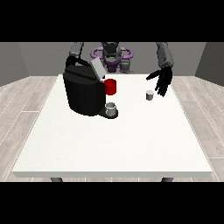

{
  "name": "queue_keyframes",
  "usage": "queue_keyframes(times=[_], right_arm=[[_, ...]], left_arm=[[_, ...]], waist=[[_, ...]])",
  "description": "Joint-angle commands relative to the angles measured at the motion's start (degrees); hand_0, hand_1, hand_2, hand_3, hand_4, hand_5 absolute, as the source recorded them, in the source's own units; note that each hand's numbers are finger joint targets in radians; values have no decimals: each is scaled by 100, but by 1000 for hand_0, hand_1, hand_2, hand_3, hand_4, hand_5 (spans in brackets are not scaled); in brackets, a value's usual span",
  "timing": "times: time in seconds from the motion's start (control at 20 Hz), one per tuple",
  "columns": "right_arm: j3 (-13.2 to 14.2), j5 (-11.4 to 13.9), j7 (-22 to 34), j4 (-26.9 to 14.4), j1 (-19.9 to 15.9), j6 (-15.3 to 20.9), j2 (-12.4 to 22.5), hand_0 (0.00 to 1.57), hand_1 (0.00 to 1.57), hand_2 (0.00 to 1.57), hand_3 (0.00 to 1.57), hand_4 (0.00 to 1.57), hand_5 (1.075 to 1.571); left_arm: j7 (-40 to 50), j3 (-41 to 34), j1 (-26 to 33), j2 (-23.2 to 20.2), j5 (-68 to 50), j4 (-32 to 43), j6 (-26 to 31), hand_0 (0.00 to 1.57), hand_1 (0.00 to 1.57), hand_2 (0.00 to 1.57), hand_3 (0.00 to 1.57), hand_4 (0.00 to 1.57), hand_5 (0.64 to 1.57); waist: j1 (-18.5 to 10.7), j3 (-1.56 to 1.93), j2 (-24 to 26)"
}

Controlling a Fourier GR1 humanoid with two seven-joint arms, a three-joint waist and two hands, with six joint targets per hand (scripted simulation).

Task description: Insert the coffee pod into the coffee machine and close the lid

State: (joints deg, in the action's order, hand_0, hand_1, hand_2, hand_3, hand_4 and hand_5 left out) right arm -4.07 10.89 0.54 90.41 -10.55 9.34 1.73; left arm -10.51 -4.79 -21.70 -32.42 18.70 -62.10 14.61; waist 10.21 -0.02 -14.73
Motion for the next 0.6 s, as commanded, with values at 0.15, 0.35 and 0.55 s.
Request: queue_keyframes(times=[0.15,0.35,0.55], right_arm=[[-4,-73,406,-402,-384,188,-168,0,0,0,0,0,1571],[33,-15,-163,-683,-185,34,-118,0,0,0,0,0,1571],[147,-134,206,-616,-446,-95,31,0,0,0,0,0,1571]], left_arm=[[-159,255,-431,71,714,737,-248,0,0,291,0,0,1571],[-474,276,-670,368,1065,1060,-927,760,760,877,622,0,1571],[-649,492,-651,567,1597,1223,-1652,888,888,963,816,384,1571]], waist=[[-247,1,-6],[-99,0,-164],[-89,-1,-112]])
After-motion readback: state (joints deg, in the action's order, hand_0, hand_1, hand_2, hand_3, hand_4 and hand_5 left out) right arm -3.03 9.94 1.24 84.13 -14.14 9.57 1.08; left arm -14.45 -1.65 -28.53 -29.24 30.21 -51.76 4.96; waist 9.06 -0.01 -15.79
